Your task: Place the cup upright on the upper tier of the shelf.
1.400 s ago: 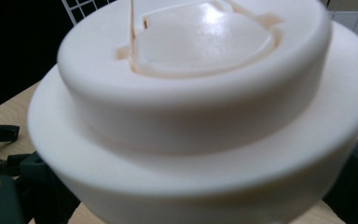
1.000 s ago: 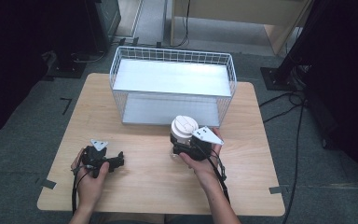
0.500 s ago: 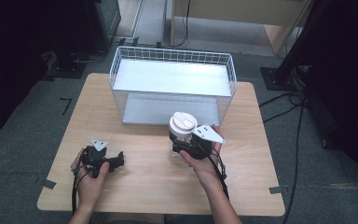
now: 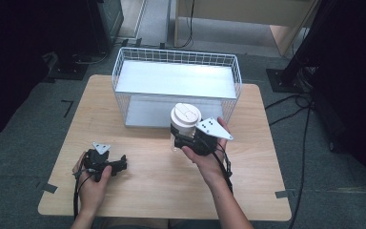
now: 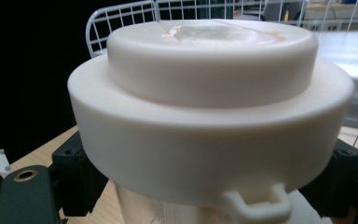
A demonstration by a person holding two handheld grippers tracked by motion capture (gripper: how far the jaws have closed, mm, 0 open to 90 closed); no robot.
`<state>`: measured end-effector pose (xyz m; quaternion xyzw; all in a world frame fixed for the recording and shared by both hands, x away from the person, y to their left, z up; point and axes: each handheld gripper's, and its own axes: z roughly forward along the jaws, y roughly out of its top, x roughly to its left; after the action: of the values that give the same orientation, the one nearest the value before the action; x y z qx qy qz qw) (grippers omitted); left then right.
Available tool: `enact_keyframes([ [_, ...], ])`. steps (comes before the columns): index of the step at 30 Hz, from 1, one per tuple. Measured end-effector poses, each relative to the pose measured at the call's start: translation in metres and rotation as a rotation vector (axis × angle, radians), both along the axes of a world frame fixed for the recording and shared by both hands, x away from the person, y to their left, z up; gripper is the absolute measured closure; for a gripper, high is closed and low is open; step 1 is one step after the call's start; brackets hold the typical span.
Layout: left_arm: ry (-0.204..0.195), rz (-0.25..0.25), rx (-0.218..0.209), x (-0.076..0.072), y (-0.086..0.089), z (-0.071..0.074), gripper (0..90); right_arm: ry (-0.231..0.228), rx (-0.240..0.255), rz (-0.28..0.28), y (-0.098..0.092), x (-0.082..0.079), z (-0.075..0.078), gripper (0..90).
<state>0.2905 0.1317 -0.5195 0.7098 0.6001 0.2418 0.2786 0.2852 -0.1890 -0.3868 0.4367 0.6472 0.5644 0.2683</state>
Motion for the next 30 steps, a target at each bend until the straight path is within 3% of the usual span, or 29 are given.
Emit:
enact_keyframes([
  [15,0.001,-0.001,0.001,0.000,0.000,0.000,0.0,-0.067,0.004,-0.033,0.003,0.015,0.042,15.7],
  [18,0.000,0.001,-0.001,0.000,-0.001,0.000,0.0,-0.081,-0.007,-0.090,0.002,0.020,0.053,15.8],
  [30,0.000,0.000,-0.001,0.000,-0.001,0.000,0.0,-0.133,0.006,-0.103,0.002,0.033,0.084,15.8],
])
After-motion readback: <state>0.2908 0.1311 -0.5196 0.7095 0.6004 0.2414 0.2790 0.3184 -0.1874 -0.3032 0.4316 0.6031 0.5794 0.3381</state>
